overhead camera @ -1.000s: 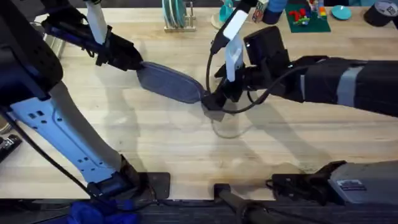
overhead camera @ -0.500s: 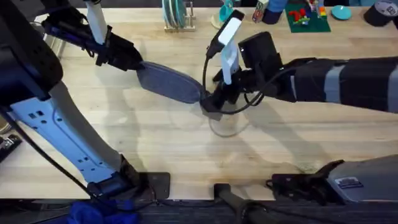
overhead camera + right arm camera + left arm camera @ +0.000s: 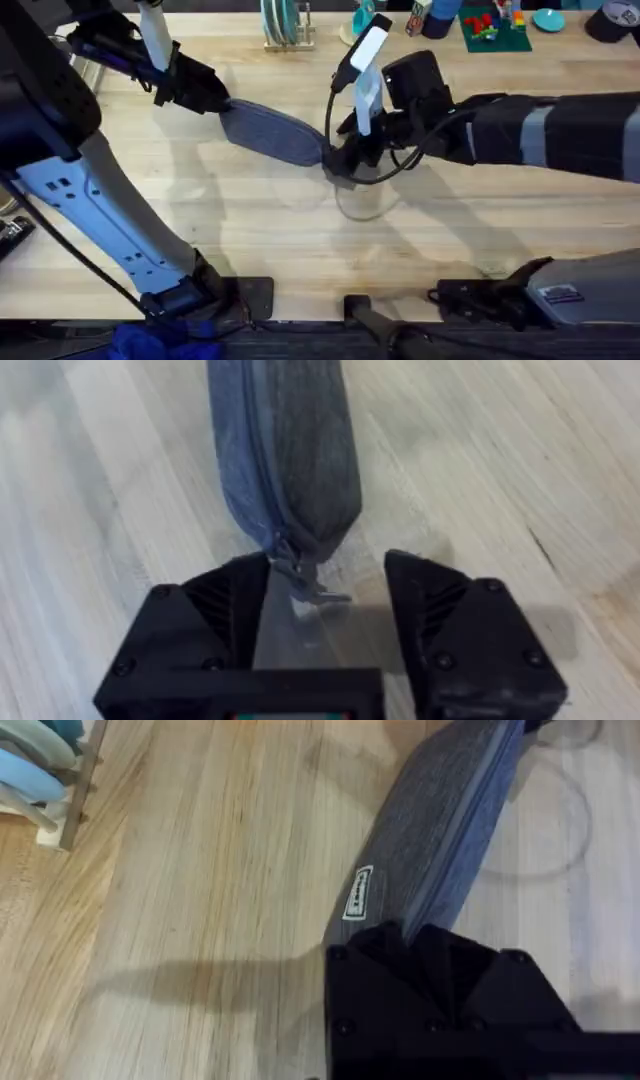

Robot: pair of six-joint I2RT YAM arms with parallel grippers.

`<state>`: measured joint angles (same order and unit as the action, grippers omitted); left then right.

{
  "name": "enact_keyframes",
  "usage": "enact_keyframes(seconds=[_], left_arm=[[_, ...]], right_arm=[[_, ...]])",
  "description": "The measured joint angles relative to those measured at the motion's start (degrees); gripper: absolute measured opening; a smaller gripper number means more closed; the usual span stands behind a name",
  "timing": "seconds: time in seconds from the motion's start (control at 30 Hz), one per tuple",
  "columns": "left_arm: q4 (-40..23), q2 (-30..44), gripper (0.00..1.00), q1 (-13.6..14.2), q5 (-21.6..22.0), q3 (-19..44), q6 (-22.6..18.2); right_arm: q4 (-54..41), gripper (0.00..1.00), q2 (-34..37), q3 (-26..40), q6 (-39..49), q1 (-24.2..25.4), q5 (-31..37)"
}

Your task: Unzip the bag, pick up the pens from the table one at a time and place them inside, then zip the bag closed.

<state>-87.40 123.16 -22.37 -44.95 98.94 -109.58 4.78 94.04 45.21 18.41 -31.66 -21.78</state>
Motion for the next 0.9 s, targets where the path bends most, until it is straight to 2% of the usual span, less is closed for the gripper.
enact_keyframes(seconds=[0.07,0.17,0.27,0.3,0.9], left_arm=[[0.0,0.0,0.041,0.0,0.0,0.0,0.0],[0.0,0.0,0.042,0.0,0.0,0.0,0.0],[0.0,0.0,0.041,0.0,0.0,0.0,0.0],[0.0,0.0,0.041,0.0,0.0,0.0,0.0],[0.0,0.0,0.042,0.0,0.0,0.0,0.0]], right_arm=[[0.0,0.661,0.0,0.0,0.0,0.0,-0.7],[-0.2,0.318,0.0,0.0,-0.2,-0.1,-1.9],[-0.2,0.094,0.0,0.0,-0.2,-0.3,-2.3],[-0.3,0.052,0.0,0.0,-0.2,-0.3,-2.3],[-0.6,0.03,0.0,0.0,-0.2,-0.3,-2.3]])
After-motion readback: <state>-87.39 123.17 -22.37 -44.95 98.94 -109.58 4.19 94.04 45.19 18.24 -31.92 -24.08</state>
